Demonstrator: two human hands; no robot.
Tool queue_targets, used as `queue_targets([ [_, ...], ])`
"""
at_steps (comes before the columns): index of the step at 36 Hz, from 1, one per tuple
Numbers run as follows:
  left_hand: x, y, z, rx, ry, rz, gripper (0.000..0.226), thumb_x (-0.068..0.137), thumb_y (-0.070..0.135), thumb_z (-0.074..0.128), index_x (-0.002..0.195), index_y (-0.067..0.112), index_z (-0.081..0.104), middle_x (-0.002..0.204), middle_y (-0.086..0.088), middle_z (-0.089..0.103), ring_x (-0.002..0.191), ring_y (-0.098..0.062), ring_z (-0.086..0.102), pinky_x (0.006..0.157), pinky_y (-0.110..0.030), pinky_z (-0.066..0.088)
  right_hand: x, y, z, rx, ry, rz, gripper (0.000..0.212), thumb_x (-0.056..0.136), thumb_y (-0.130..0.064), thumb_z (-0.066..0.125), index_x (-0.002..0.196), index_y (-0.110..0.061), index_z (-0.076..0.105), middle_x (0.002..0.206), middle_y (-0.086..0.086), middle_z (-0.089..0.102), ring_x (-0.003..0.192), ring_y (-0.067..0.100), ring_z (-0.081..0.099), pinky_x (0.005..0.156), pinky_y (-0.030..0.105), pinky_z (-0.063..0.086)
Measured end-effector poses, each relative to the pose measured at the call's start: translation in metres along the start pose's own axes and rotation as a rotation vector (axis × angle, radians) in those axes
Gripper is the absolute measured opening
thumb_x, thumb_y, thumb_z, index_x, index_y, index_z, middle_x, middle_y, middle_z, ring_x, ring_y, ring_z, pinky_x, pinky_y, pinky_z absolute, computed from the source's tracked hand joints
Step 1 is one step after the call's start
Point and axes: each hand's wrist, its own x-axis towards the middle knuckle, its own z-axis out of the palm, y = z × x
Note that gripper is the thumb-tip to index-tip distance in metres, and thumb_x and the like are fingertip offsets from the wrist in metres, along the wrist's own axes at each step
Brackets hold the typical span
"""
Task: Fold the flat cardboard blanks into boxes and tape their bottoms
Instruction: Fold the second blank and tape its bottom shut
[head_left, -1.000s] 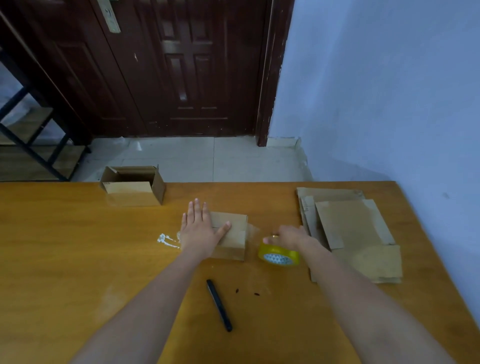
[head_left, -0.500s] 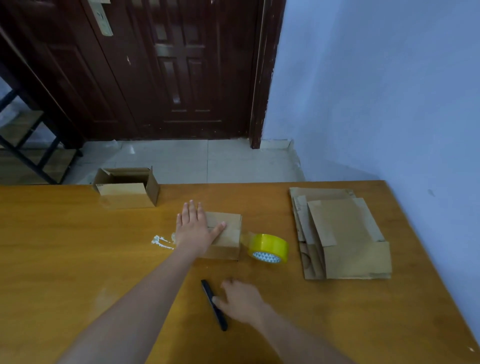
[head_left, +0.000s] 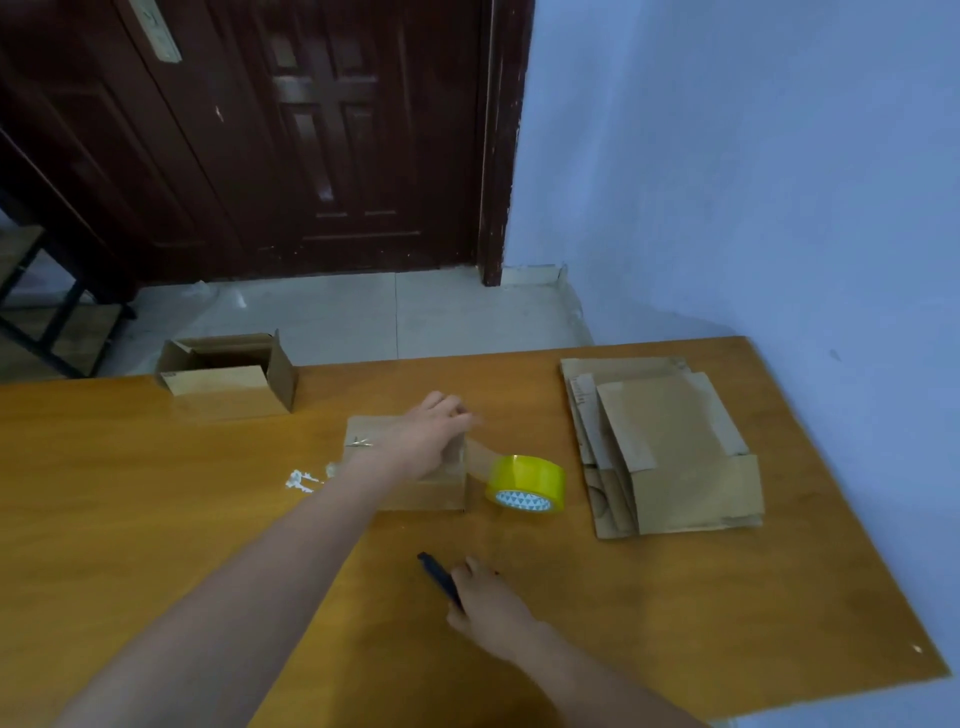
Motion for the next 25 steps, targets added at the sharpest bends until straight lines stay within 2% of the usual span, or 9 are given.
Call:
queue_targets([
  [2, 0.007, 0.002, -0.002, 0.042, -0.063, 0.066, 0.043, 0.091, 0.004, 0.049, 0.13, 0.023, 0.051, 0.133, 0.002, 0.043, 0.112, -0.018, 0.034, 0.085, -0.031, 0.04, -0.01, 0.013, -0.004, 0.096, 0.087, 0.005, 0.021, 0.099, -0.027, 0.04, 0.111, -0.01, 0.044, 0.103, 0.004, 0.045, 0.077, 0.02, 0.046, 0.069, 0.033, 0.04],
  [4, 0.013, 0.006, -0.004, 0.072, -0.112, 0.088, 0.041, 0.093, 0.004, 0.045, 0.126, 0.026, 0.057, 0.125, 0.006, 0.05, 0.102, -0.015, 0.033, 0.077, -0.028, 0.036, -0.02, 0.024, -0.007, 0.182, 0.161, 0.034, 0.014, 0.102, -0.034, 0.034, 0.106, -0.021, 0.037, 0.08, -0.005, 0.045, 0.059, 0.012, 0.042, 0.055, 0.028, 0.036],
  [7, 0.022, 0.011, -0.005, 0.11, -0.153, 0.083, 0.041, 0.095, 0.006, 0.042, 0.121, 0.03, 0.061, 0.119, 0.01, 0.053, 0.094, -0.013, 0.029, 0.074, -0.027, 0.032, -0.035, 0.036, -0.014, 0.253, 0.328, 0.06, 0.012, 0.101, -0.04, 0.029, 0.104, -0.028, 0.03, 0.064, -0.01, 0.041, 0.047, 0.01, 0.038, 0.044, 0.023, 0.028],
  [13, 0.036, 0.02, -0.006, 0.157, -0.225, 0.125, 0.044, 0.095, 0.002, 0.04, 0.122, 0.03, 0.06, 0.124, 0.006, 0.051, 0.107, -0.018, 0.034, 0.092, -0.035, 0.033, -0.04, 0.052, -0.026, 0.463, 0.545, 0.182, 0.031, 0.1, -0.04, 0.033, 0.128, -0.029, 0.041, 0.066, -0.007, 0.048, 0.051, 0.008, 0.045, 0.048, 0.022, 0.032],
  [15, 0.04, 0.024, -0.006, 0.18, -0.283, 0.125, 0.05, 0.093, -0.002, 0.04, 0.126, 0.03, 0.057, 0.134, 0.002, 0.047, 0.127, -0.022, 0.033, 0.107, -0.043, 0.026, -0.042, 0.053, -0.033, 0.553, 0.53, 0.192, 0.031, 0.101, -0.028, 0.035, 0.132, -0.035, 0.035, 0.077, -0.007, 0.051, 0.061, 0.01, 0.049, 0.057, 0.026, 0.037],
  [17, 0.044, 0.025, -0.005, 0.21, -0.341, 0.119, 0.055, 0.092, -0.005, 0.04, 0.13, 0.033, 0.054, 0.144, 0.001, 0.04, 0.142, -0.026, 0.021, 0.114, -0.049, 0.015, -0.046, 0.05, -0.041, 0.621, 0.512, 0.175, 0.04, 0.101, -0.02, 0.036, 0.134, -0.04, 0.025, 0.099, -0.012, 0.051, 0.08, 0.008, 0.051, 0.068, 0.02, 0.039],
  [19, 0.048, 0.026, -0.005, 0.237, -0.385, 0.125, 0.056, 0.094, -0.004, 0.041, 0.133, 0.034, 0.051, 0.149, 0.0, 0.035, 0.145, -0.026, 0.015, 0.115, -0.049, 0.011, -0.049, 0.049, -0.049, 0.607, 0.532, 0.15, 0.036, 0.101, -0.028, 0.035, 0.134, -0.038, 0.025, 0.108, -0.017, 0.046, 0.091, 0.001, 0.048, 0.075, 0.015, 0.036],
  [21, 0.052, 0.024, -0.005, 0.256, -0.413, 0.137, 0.053, 0.095, 0.0, 0.044, 0.135, 0.034, 0.049, 0.15, 0.0, 0.034, 0.144, -0.025, 0.017, 0.115, -0.048, 0.012, -0.048, 0.05, -0.054, 0.561, 0.551, 0.149, 0.036, 0.098, -0.037, 0.034, 0.134, -0.032, 0.034, 0.099, -0.015, 0.049, 0.085, 0.001, 0.048, 0.072, 0.015, 0.037],
  [25, 0.058, 0.022, -0.006, 0.312, -0.444, 0.171, 0.047, 0.095, 0.005, 0.046, 0.135, 0.029, 0.05, 0.147, 0.0, 0.037, 0.137, -0.023, 0.027, 0.111, -0.045, 0.023, -0.049, 0.051, -0.057, 0.43, 0.569, 0.209, 0.025, 0.099, -0.032, 0.043, 0.118, -0.02, 0.055, 0.068, -0.007, 0.049, 0.06, 0.011, 0.047, 0.054, 0.025, 0.033],
])
